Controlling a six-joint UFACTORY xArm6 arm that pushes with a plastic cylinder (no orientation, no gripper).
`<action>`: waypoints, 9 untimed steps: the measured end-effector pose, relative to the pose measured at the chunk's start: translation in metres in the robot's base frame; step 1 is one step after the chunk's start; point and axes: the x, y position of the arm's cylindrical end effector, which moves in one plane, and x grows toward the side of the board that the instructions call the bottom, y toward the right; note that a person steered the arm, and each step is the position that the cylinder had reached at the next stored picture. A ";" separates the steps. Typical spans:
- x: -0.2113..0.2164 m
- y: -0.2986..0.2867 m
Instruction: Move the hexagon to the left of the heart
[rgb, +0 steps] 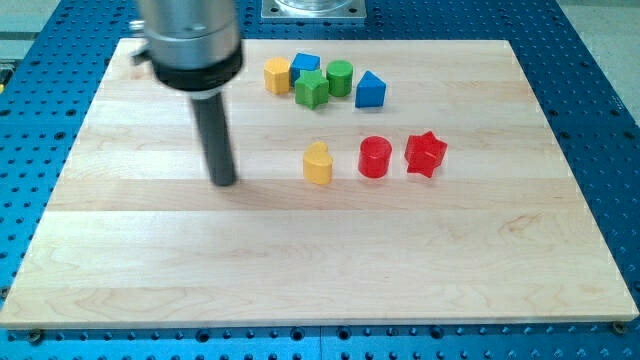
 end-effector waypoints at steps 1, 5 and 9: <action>-0.054 -0.058; -0.205 0.072; -0.069 0.034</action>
